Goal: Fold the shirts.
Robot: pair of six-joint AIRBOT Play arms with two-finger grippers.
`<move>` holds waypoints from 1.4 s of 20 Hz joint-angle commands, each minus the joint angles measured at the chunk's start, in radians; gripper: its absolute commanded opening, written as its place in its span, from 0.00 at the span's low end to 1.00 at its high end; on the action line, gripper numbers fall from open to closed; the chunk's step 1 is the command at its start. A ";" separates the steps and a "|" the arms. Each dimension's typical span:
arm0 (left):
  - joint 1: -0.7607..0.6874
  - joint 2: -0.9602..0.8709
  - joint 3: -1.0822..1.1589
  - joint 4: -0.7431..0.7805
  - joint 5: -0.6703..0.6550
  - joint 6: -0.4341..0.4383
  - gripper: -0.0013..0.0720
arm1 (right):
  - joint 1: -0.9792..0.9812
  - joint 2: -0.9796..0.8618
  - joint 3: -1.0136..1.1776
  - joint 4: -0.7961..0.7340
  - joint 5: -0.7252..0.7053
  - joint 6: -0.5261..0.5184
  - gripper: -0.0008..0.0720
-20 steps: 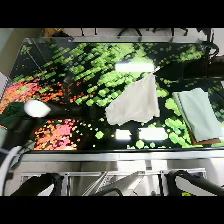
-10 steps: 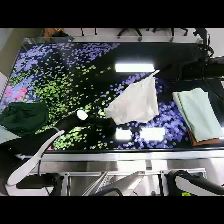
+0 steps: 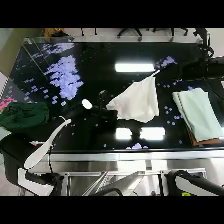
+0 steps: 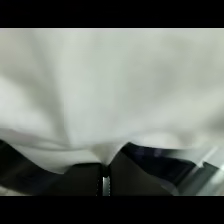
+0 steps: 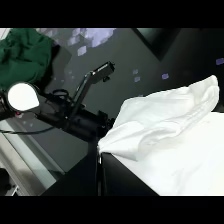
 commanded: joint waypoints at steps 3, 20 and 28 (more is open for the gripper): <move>0.034 0.211 0.154 0.097 -0.185 0.003 0.03 | -0.001 0.035 0.012 0.012 -0.020 -0.008 0.03; 0.357 0.705 0.680 0.416 -0.452 -0.190 0.04 | 0.000 0.049 0.407 -0.079 -0.090 -0.080 0.03; 0.238 0.095 0.364 0.406 -0.256 -0.070 0.04 | -0.001 -0.230 -0.250 -0.263 -0.230 -0.072 0.03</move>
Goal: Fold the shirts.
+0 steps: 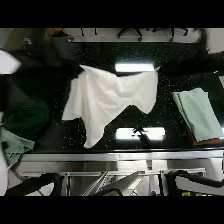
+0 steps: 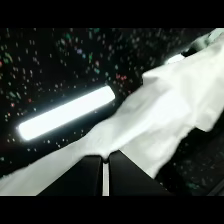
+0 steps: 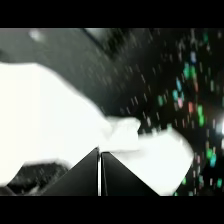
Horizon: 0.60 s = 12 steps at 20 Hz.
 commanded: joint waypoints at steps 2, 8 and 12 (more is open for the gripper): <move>-0.016 -0.402 0.039 -0.008 0.030 0.017 0.05 | -0.001 -0.171 -0.276 -0.127 -0.139 0.001 0.03; 0.079 -0.503 0.341 -0.006 -0.219 -0.119 0.84 | -0.008 -0.221 -0.267 -0.149 -0.224 -0.013 0.03; 0.117 -0.362 0.161 -0.004 -0.436 -0.166 0.84 | -0.060 -0.220 -0.267 -0.167 -0.224 -0.013 0.03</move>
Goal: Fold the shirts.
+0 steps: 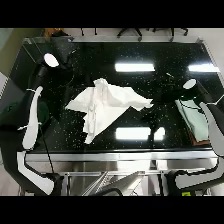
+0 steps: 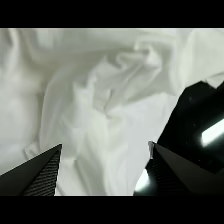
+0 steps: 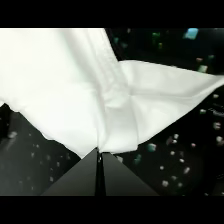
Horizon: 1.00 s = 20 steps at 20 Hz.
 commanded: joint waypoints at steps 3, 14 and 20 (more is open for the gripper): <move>0.020 0.268 -0.448 0.002 -0.124 -0.057 0.84 | -0.066 -0.005 -0.004 -0.017 -0.015 -0.002 0.03; 0.014 0.641 -1.318 -0.128 0.417 -0.005 0.84 | -0.072 -0.005 -0.004 -0.001 0.012 -0.050 0.03; -0.045 0.491 -1.254 -0.364 0.454 0.187 0.82 | -0.071 -0.005 -0.004 -0.001 0.011 -0.052 0.03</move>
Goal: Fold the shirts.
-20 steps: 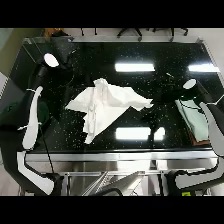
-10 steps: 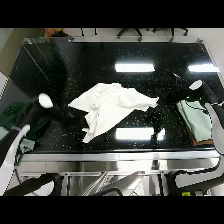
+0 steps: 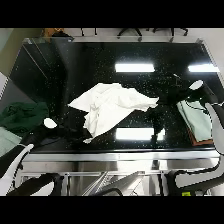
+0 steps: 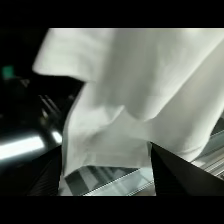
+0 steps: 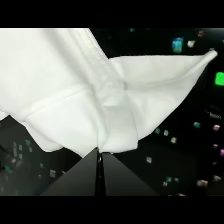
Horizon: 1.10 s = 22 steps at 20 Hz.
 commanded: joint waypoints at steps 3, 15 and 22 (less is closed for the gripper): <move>-0.076 -0.146 0.059 -0.125 0.019 0.126 0.43 | 0.001 0.000 0.000 0.001 0.010 -0.002 0.03; 0.239 0.317 0.553 -0.126 -0.269 0.041 0.04 | -0.001 0.336 0.200 0.267 0.051 -0.082 0.03; 0.666 0.518 1.233 -0.126 -0.263 0.025 0.04 | -0.001 0.718 0.477 0.269 -0.279 -0.142 0.03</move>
